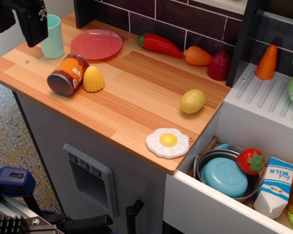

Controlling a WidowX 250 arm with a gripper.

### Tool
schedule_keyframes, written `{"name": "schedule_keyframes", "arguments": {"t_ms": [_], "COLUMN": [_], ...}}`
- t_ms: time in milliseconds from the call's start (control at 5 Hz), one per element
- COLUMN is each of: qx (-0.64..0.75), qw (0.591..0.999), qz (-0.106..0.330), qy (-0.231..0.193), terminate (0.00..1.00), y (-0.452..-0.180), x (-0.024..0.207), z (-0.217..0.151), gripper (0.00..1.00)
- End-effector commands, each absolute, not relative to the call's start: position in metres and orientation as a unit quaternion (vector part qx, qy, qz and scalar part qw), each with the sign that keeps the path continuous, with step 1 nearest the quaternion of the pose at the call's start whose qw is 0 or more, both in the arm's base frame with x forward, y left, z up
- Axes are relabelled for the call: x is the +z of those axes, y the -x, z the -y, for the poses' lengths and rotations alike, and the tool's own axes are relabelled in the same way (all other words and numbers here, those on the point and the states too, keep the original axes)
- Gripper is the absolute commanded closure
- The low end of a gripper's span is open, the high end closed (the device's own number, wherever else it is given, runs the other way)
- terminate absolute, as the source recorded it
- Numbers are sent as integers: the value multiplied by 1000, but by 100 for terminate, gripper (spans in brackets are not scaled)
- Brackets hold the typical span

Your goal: Put potato on plate

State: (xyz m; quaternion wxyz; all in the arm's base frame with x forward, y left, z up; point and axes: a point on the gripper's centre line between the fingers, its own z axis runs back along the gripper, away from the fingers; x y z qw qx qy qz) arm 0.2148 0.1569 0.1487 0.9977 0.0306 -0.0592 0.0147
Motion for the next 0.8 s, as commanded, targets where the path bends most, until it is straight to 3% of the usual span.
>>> {"name": "schedule_keyframes", "arguments": {"t_ms": [0, 200, 600], "qx": [15, 3, -3], "qw": [998, 997, 996], "qz": [59, 68, 84], "qy": [-31, -22, -17], "terminate": [0, 0, 0], "y": [-215, -240, -286], "x": [149, 138, 147], "z": [-157, -114, -20], "gripper": [0, 0, 0]}}
